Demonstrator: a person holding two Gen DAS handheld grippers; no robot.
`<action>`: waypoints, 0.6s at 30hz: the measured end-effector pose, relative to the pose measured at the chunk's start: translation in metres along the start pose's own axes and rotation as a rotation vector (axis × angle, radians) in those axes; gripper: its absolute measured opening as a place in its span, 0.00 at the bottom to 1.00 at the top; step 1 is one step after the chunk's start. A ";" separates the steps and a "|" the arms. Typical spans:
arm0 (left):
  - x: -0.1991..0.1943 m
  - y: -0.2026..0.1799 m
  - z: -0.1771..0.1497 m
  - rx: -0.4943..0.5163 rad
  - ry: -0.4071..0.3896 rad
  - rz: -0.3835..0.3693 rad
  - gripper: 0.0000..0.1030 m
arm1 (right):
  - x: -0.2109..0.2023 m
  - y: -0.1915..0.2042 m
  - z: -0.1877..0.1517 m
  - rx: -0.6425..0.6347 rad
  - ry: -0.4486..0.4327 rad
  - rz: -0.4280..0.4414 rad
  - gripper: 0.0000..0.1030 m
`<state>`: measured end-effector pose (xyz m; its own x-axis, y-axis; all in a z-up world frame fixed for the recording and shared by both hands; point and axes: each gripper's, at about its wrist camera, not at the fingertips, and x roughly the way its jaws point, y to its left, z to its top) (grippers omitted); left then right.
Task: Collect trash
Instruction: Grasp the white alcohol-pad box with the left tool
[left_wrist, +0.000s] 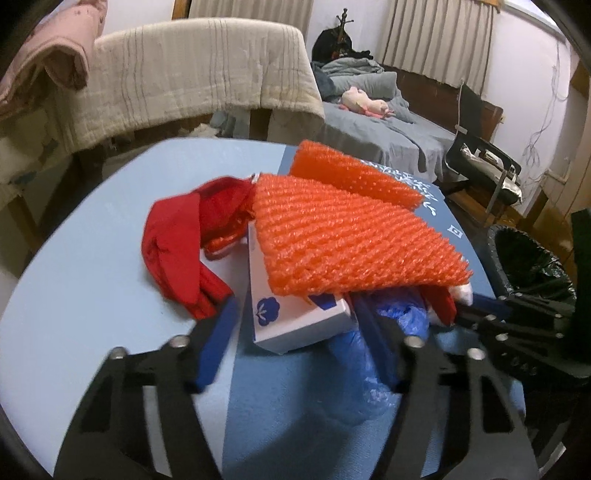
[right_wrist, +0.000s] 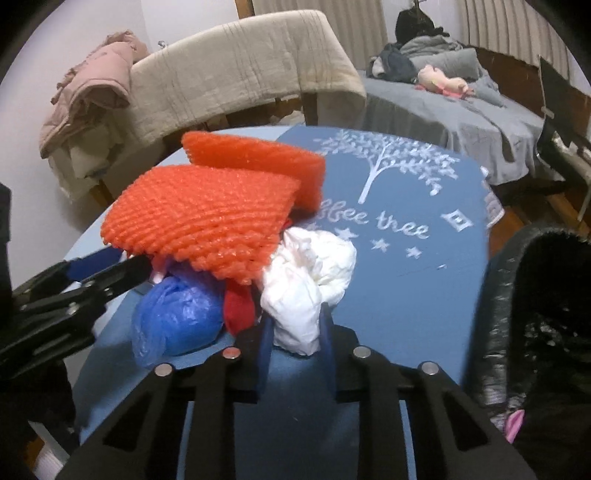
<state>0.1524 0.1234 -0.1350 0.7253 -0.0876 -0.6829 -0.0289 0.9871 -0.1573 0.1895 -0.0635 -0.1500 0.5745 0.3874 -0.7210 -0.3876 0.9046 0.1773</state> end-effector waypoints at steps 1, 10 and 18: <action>0.001 0.001 -0.001 -0.008 0.003 -0.010 0.51 | -0.004 -0.003 0.000 0.010 -0.006 -0.004 0.23; -0.015 0.008 -0.003 0.009 -0.017 -0.032 0.34 | -0.021 -0.007 0.000 0.011 -0.022 -0.015 0.23; -0.004 0.015 -0.003 -0.018 0.022 -0.036 0.63 | -0.020 -0.007 -0.002 0.013 -0.012 -0.014 0.23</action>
<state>0.1464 0.1385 -0.1368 0.7106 -0.1265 -0.6922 -0.0151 0.9807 -0.1947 0.1791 -0.0780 -0.1384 0.5887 0.3768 -0.7152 -0.3704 0.9121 0.1756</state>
